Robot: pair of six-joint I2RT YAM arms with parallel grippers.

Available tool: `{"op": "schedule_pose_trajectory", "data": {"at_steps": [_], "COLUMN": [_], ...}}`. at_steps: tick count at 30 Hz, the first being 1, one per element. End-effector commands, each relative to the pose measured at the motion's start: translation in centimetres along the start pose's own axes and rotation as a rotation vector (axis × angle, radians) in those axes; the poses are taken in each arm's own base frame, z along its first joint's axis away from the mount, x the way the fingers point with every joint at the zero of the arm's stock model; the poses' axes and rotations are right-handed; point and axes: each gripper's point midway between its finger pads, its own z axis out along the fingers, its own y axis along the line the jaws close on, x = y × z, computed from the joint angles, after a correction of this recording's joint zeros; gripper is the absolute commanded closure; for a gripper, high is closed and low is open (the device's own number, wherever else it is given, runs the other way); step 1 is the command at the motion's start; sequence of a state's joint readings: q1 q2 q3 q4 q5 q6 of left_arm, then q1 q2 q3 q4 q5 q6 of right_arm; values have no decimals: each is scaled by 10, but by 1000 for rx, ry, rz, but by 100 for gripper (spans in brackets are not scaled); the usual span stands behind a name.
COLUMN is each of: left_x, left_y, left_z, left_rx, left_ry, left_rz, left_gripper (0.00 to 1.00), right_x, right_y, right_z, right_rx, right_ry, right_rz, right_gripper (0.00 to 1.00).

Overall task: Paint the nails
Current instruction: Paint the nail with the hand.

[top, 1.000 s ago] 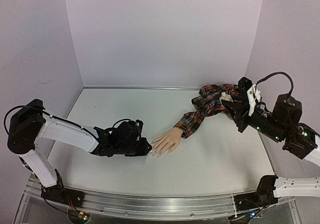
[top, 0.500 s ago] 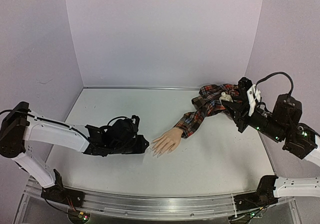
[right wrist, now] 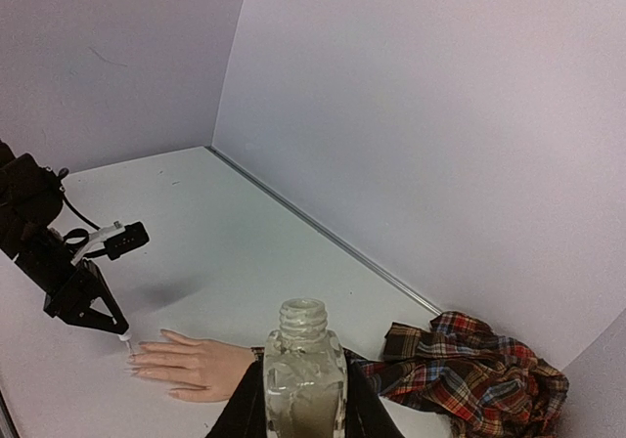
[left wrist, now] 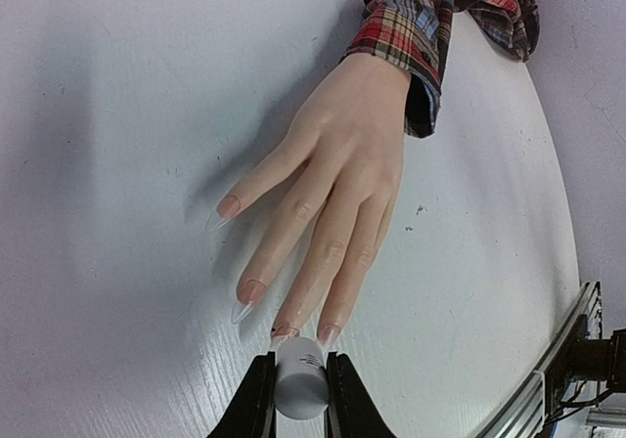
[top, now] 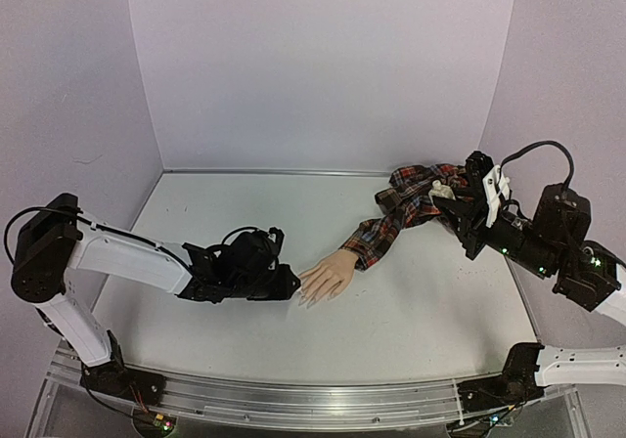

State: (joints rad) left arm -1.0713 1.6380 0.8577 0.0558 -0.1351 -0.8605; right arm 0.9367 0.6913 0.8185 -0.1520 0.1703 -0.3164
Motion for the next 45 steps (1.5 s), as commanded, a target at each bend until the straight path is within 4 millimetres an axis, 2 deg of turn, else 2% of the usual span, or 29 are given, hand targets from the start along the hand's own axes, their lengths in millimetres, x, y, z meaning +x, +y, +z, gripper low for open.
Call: {"op": "schedule_pose_trajectory", "data": {"at_steps": [1,16,45], "left_x": [-16,-6,-2], "left_y": [-15,-6,5], "left_z": [0,5,10], "left_rx": [53,32,3], "left_ry": [-34,-6,7], "left_rz": [-11,-35,-45], "left_gripper": [100,100,100], "right_x": [-13,-13,-12], "right_y": [-3,-3,-3], "right_z": [-3,-3,-3], "right_rx": [2,5,4], "right_ry": [-37,-37,-35], "right_rz": [8,9,8], "right_gripper": [100,100,100]}}
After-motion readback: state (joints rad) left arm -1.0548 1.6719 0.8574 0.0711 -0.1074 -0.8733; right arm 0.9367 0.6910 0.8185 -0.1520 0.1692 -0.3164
